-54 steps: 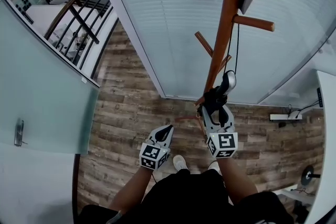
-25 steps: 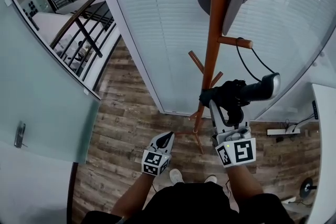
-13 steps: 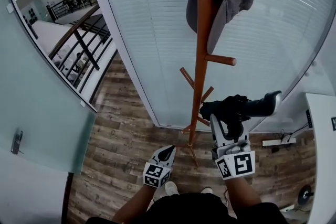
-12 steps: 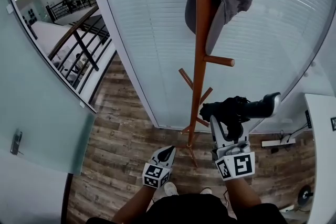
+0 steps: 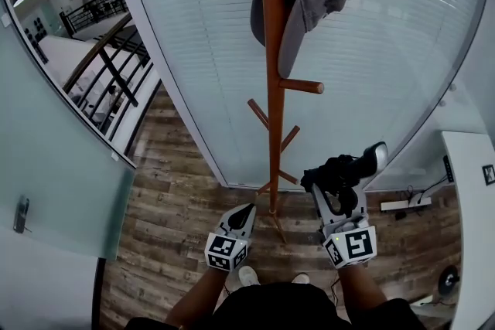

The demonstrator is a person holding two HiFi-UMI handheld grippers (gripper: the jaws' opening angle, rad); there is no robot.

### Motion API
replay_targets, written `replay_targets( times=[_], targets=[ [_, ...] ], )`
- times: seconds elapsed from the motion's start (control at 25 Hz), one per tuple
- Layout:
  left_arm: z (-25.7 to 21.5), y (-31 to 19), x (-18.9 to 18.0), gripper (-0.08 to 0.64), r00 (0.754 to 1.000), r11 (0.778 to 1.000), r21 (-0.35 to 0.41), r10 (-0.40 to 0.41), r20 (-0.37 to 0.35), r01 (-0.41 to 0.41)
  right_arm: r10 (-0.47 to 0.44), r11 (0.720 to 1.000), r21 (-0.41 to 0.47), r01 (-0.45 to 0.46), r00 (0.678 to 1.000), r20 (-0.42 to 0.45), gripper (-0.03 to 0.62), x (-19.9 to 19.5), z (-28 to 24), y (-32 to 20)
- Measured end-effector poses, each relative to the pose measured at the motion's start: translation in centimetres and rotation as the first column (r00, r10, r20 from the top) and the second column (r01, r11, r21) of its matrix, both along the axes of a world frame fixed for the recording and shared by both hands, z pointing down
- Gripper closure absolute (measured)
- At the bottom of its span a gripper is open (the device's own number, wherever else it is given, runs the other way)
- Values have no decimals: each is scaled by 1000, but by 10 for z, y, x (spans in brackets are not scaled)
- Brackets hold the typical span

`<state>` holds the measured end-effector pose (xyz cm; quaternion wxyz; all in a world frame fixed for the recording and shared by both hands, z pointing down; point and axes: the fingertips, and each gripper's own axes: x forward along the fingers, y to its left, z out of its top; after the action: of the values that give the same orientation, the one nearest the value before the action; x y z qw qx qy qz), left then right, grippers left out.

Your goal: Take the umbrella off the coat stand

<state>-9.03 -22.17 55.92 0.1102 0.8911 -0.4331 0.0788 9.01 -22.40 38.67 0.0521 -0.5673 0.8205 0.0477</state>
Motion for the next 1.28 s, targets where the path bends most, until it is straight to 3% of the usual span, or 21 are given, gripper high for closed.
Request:
replay_targets(
  times=[0.24,0.4,1.0,1.28],
  targets=[
    [-9,-3,4,548,1000,1000,6,-20,-1,20,-36,996,-85,31,998,-52,367,10,37,11],
    [-3,1,1,548,999,999,-12,-31,9,31,-29,994,-108,29,1000,-2,367,13,56,18],
    [-10,9,1,548,999,999,5,-46,14,46,-67,992,-110,60,996,-63,367,-4,67,24],
    [-14,12,8,548,996,998,61,-13,93,8,-61,993,-107,53,996,-69,367,0,66,22]
  ],
)
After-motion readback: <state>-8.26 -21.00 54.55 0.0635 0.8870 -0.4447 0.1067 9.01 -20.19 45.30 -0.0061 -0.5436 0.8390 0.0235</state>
